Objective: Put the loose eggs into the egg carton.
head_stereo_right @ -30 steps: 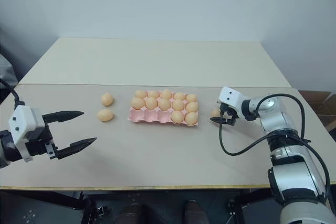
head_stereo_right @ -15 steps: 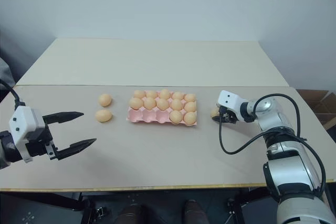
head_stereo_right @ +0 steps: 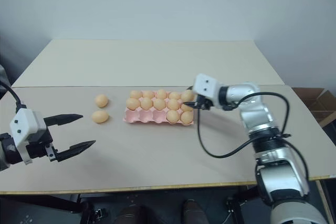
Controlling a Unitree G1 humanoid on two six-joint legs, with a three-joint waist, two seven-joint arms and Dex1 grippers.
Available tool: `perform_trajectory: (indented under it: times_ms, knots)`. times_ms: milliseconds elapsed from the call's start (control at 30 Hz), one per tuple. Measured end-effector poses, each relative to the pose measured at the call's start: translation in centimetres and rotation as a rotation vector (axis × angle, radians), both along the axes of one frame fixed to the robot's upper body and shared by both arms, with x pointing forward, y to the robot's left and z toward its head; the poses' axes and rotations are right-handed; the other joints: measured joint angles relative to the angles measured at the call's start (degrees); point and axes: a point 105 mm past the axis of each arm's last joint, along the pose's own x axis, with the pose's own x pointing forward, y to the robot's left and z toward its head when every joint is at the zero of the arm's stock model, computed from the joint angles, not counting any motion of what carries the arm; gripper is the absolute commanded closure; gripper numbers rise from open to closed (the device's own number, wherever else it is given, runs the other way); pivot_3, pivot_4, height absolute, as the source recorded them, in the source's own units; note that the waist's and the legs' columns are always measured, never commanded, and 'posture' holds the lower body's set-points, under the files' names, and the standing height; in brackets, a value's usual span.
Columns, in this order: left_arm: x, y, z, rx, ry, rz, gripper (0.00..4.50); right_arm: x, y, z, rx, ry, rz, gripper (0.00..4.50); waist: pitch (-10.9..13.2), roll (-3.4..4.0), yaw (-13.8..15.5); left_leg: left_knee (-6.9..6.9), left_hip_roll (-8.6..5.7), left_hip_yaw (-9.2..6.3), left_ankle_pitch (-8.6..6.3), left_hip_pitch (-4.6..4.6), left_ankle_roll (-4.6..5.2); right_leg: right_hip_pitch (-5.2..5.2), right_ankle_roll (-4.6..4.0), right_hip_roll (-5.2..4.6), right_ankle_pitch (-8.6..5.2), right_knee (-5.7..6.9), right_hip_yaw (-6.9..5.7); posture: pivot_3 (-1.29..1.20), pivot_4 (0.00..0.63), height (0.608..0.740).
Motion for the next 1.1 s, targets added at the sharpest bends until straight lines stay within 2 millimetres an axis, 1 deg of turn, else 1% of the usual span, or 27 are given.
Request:
perform_trajectory:
  times_ms: [67, 133, 200, 300, 367, 433, 500, 533, 733, 833, 967, 1033, 1100]
  knots:
    - [0.1, 0.1, -0.1, 0.009, -0.002, 0.008, 0.00, -0.2, 2.0, -0.5, 0.032, 0.027, 0.019, 2.10, 0.0, 0.00, 0.0, 0.00, 0.00, 0.00, 0.00, -0.03, 0.00, -0.01, -0.01, -0.01, 0.00, -0.02, -0.01, 0.00, 0.150, 0.740]
    - [0.1, 0.2, -0.1, 0.013, -0.004, 0.015, 0.00, -0.5, 3.3, -1.2, 0.029, 0.054, 0.039, 2.10, 0.0, 0.00, 0.3, 0.00, -0.01, 0.00, 0.00, -0.09, -0.01, -0.03, -0.02, -0.03, 0.00, -0.05, -0.03, 0.00, 0.150, 0.740]
    - [0.1, 0.2, -0.1, 0.013, -0.005, 0.019, 0.00, -0.7, 4.0, -1.6, 0.018, 0.058, 0.046, 2.10, 0.0, 0.00, 0.5, 0.00, -0.03, 0.00, 0.00, -0.13, -0.01, -0.05, -0.02, -0.06, 0.01, -0.09, -0.05, 0.00, 0.150, 0.740]
    - [0.0, 0.2, -0.2, 0.008, -0.003, 0.027, 0.00, -0.5, 4.2, -2.2, 0.006, 0.065, 0.038, 2.10, 0.0, 0.00, 0.6, 0.00, -0.04, 0.00, 0.00, -0.14, -0.01, -0.05, -0.02, -0.07, 0.01, -0.10, -0.05, 0.00, 0.150, 0.740]
    - [-0.1, 0.3, -0.3, 0.008, -0.004, 0.033, 0.00, -0.3, 4.2, -2.6, -0.002, 0.072, 0.029, 1.47, 0.0, 0.00, 0.4, 0.00, -0.03, 0.00, 0.00, -0.12, -0.01, -0.05, -0.03, -0.06, 0.01, -0.08, -0.05, 0.00, 0.150, 0.740]
    - [-0.2, 0.1, -0.2, 0.010, -0.011, 0.032, 0.00, -0.3, 4.3, -3.2, -0.023, 0.077, 0.029, 0.94, 0.0, 0.00, 0.3, 0.00, -0.02, 0.00, 0.00, -0.11, -0.01, -0.06, -0.04, -0.04, 0.01, -0.07, -0.05, 0.00, 0.150, 0.740]
    - [-0.3, 0.2, -0.4, 0.010, -0.005, 0.036, 0.00, -0.2, 4.4, -3.6, -0.030, 0.077, 0.027, 0.18, 0.0, 0.00, 0.2, 0.00, -0.02, -0.01, 0.00, -0.10, -0.01, -0.06, -0.04, -0.03, 0.01, -0.05, -0.05, 0.00, 0.150, 0.740]
    - [-0.3, 0.2, -0.4, 0.008, -0.005, 0.038, 0.00, 0.0, 4.3, -3.7, -0.035, 0.073, 0.021, 0.02, 0.0, 0.00, 0.2, 0.00, -0.01, -0.01, 0.00, -0.11, -0.01, -0.06, -0.04, -0.03, 0.01, -0.05, -0.05, 0.00, 0.150, 0.740]
    - [-0.2, 0.3, -0.3, 0.008, -0.009, 0.044, 0.00, 0.5, 4.1, -3.3, -0.030, 0.042, -0.004, 0.02, 0.0, 0.00, 0.1, 0.00, -0.02, -0.01, 0.00, -0.11, -0.01, -0.07, -0.04, -0.03, 0.00, -0.07, -0.05, 0.00, 0.150, 0.740]
    - [-0.2, 0.4, -0.3, 0.009, -0.009, 0.048, 0.00, 0.2, 3.6, -2.2, -0.032, 0.008, 0.007, 0.02, 0.0, 0.01, 0.1, 0.00, -0.02, -0.01, 0.00, -0.15, -0.01, -0.09, -0.03, -0.04, 0.01, -0.09, -0.05, 0.00, 0.150, 0.740]
    - [-0.3, 0.7, -0.4, 0.013, -0.006, 0.065, 0.00, -1.1, 1.7, 0.5, -0.013, -0.039, 0.028, 0.02, 0.0, 0.01, 0.5, 0.00, -0.02, -0.01, -0.01, -0.15, -0.01, -0.08, -0.03, -0.06, 0.00, -0.12, -0.06, 0.00, 0.150, 0.740]
    - [-0.5, 1.0, -0.5, 0.021, -0.003, 0.078, 0.00, -2.1, 0.4, 1.0, -0.026, -0.037, 0.040, 0.02, 0.0, 0.01, 0.7, 0.00, -0.02, 0.00, -0.01, -0.14, -0.02, -0.07, -0.05, -0.07, -0.02, -0.12, -0.07, 0.00, 0.150, 0.740]
    - [-0.7, 1.5, -0.9, 0.024, 0.013, 0.101, 0.00, -2.9, -1.1, 0.8, -0.053, -0.008, 0.040, 0.02, 0.0, 0.01, 0.9, 0.00, -0.02, 0.00, -0.01, -0.13, -0.02, -0.07, -0.14, -0.08, -0.08, -0.13, -0.07, 0.00, 0.150, 0.740]
